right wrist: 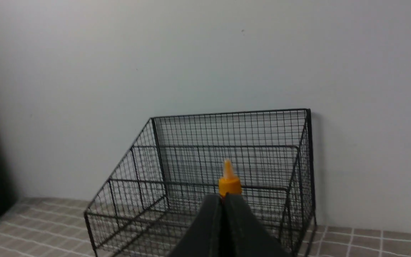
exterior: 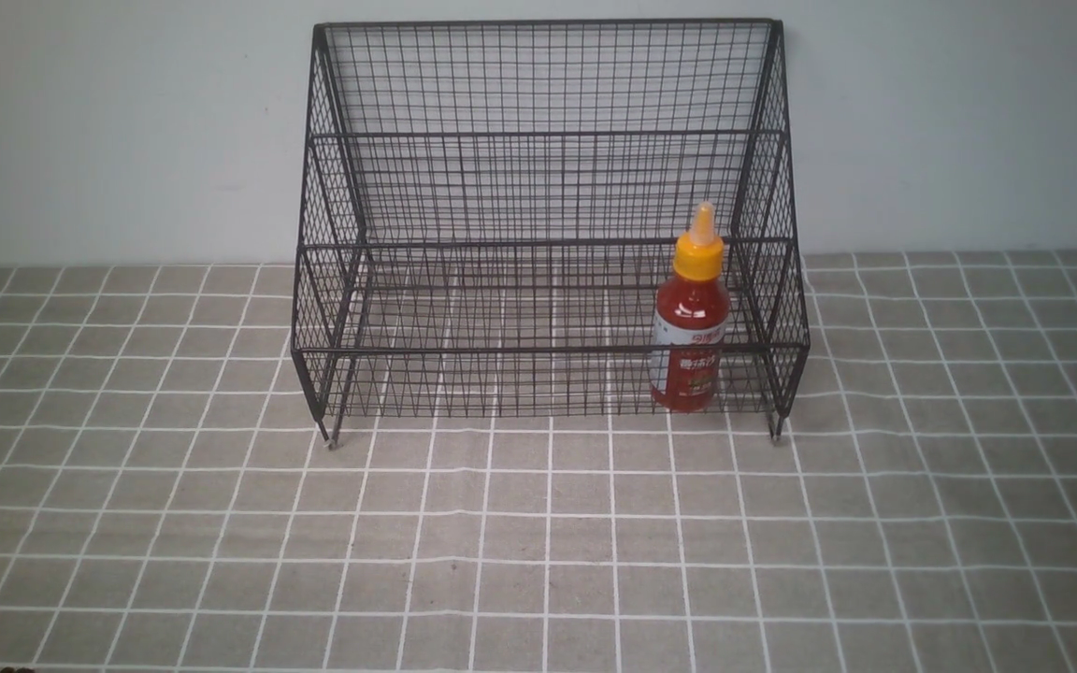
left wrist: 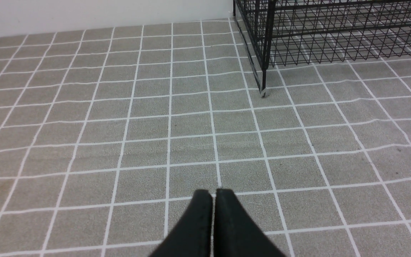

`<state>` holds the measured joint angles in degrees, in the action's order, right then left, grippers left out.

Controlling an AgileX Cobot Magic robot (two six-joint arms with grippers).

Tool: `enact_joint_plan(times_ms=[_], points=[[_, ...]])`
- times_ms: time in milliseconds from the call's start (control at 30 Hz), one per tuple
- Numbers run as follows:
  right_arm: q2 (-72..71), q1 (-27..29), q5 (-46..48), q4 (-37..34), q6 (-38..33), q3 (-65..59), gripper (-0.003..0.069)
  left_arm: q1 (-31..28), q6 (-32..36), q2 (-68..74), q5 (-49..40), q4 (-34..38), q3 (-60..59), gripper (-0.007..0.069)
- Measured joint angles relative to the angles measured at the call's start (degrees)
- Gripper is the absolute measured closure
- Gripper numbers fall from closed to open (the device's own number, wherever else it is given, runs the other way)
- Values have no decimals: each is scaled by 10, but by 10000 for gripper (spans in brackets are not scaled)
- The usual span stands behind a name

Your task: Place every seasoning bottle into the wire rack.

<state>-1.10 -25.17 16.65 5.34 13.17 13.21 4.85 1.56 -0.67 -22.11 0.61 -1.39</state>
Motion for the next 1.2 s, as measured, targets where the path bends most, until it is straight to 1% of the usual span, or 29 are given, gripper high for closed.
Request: enact_joint_plan(times_ms=[133, 233, 400, 433, 467, 500, 633, 767, 867, 933, 1033, 1200], points=[[0, 0, -1, 31, -14, -32, 672, 0, 0, 0, 0, 0, 0, 631], [0, 11, -2, 35, -16, -53, 672, 0, 0, 0, 0, 0, 0, 631], [0, 117, -4, 30, -16, -117, 672, 0, 0, 0, 0, 0, 0, 631], [0, 122, -4, 29, -16, -117, 672, 0, 0, 0, 0, 0, 0, 631], [0, 159, 1, 19, -17, -138, 672, 0, 0, 0, 0, 0, 0, 631], [0, 179, 7, 11, -17, -145, 672, 0, 0, 0, 0, 0, 0, 631], [1, 224, 47, -11, -19, -145, 672, 0, 0, 0, 0, 0, 0, 631], [1, 240, 52, -13, -21, -144, 672, 0, 0, 0, 0, 0, 0, 631], [1, 241, 52, -14, -26, -144, 672, 0, 0, 0, 0, 0, 0, 631], [1, 241, 52, -14, -48, -144, 672, 0, 0, 0, 0, 0, 0, 631], [1, 241, 52, -17, -61, -144, 672, 0, 0, 0, 0, 0, 0, 631], [1, 241, 52, -18, -64, -144, 672, 0, 0, 0, 0, 0, 0, 631]])
